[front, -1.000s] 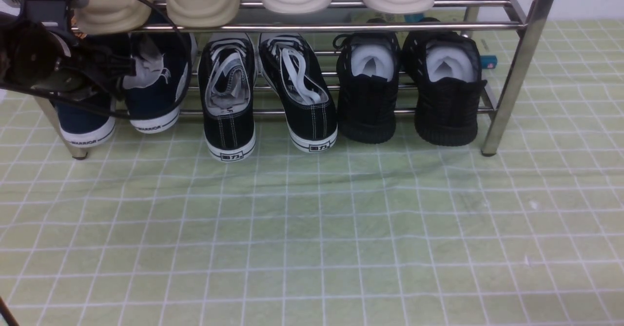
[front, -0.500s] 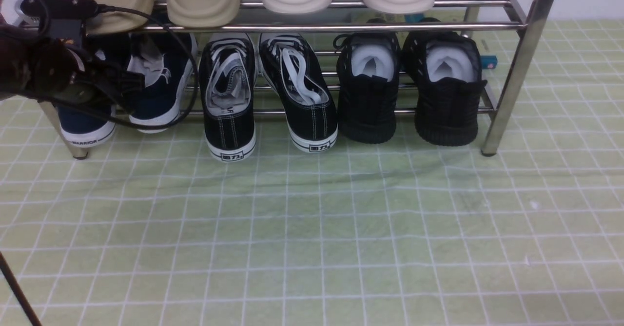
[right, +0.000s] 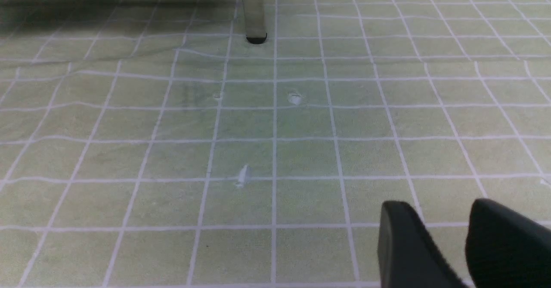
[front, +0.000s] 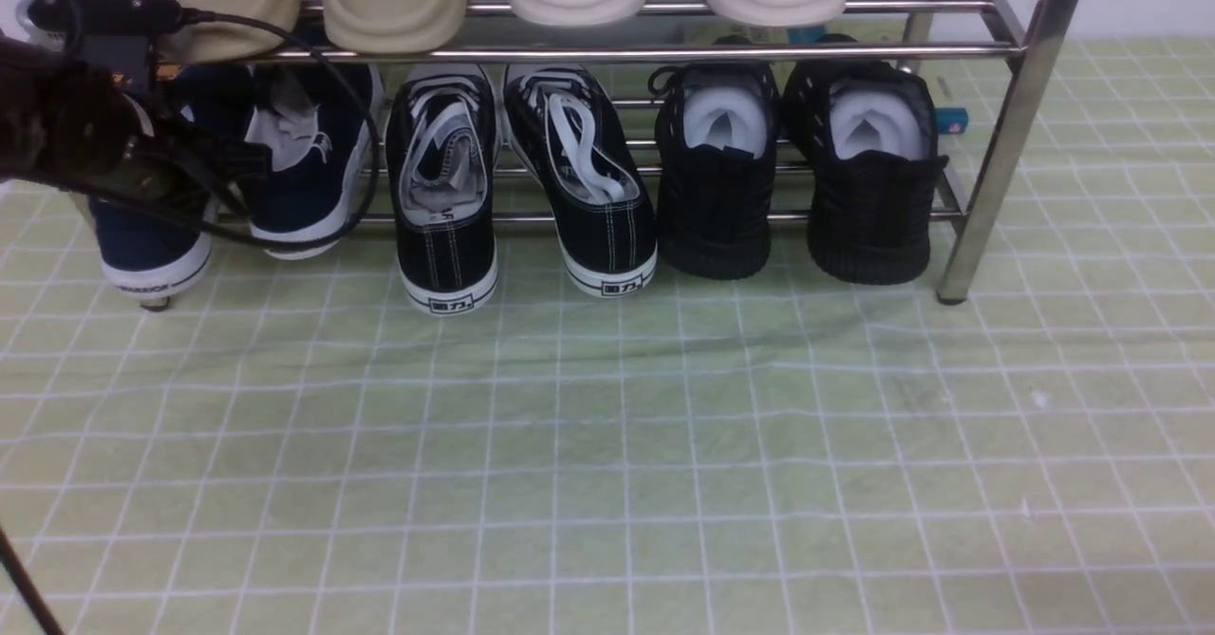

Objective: Take the shoes off the shelf with your hand from the green coffee tablecloth.
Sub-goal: 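Set the held shoe down on the floor in front of the rack with the left gripper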

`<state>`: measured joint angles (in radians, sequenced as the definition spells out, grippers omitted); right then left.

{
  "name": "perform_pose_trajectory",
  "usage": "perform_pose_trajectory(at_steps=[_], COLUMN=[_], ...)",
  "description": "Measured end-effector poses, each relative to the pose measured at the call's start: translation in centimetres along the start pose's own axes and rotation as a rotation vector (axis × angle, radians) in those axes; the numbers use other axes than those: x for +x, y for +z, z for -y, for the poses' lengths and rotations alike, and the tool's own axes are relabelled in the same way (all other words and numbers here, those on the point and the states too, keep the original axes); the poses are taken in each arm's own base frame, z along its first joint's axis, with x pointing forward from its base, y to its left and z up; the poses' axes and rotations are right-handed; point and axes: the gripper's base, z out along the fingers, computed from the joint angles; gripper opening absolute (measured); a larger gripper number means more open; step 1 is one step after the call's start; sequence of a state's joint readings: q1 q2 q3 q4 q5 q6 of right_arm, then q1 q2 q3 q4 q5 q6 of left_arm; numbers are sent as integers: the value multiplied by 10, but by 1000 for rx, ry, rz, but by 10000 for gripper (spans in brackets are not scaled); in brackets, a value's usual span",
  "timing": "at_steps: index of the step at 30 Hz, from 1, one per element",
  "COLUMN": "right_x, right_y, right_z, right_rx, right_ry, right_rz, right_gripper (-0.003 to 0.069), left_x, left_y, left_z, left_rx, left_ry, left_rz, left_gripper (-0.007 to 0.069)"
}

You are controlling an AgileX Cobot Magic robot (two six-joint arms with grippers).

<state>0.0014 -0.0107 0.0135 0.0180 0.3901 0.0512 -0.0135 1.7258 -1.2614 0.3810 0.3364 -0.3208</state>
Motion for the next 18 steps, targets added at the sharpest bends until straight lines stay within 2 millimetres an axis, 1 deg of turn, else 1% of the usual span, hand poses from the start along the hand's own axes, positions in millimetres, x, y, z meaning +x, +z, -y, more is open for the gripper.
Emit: perform_pose_trajectory(at_steps=[4,6,7,9,10,11,13,16,18], right_x=[0,0,0,0,0,0,0,0,0], right_y=[0,0,0,0,0,0,0,0,0], right_z=[0,0,0,0,0,0,0,0,0], right_rx=[0,0,0,0,0,0,0,0,0], right_ry=[0,0,0,0,0,0,0,0,0], right_rz=[0,0,0,0,0,0,0,0,0], right_gripper=[239,239,239,239,239,239,239,239,239], left_x=[-9,-12,-13,-13,-12,-12,-10,-9,-4], left_y=[-25,-42,-46,-62,-76,-78,-107,-150,-176], left_z=[-5,-8,-9,-11,-13,-13,-17,-23,-26], left_rx=[-18,-28,-29,-37,-42,-40,-50,-60,-61], left_ry=[-18,-50,-59,-93,-118,-122,-150,-161,-183], left_rz=[17,14,9,-23,-50,-44,-83,-78,-97], left_gripper=[41,41,41,41,41,41,41,41,41])
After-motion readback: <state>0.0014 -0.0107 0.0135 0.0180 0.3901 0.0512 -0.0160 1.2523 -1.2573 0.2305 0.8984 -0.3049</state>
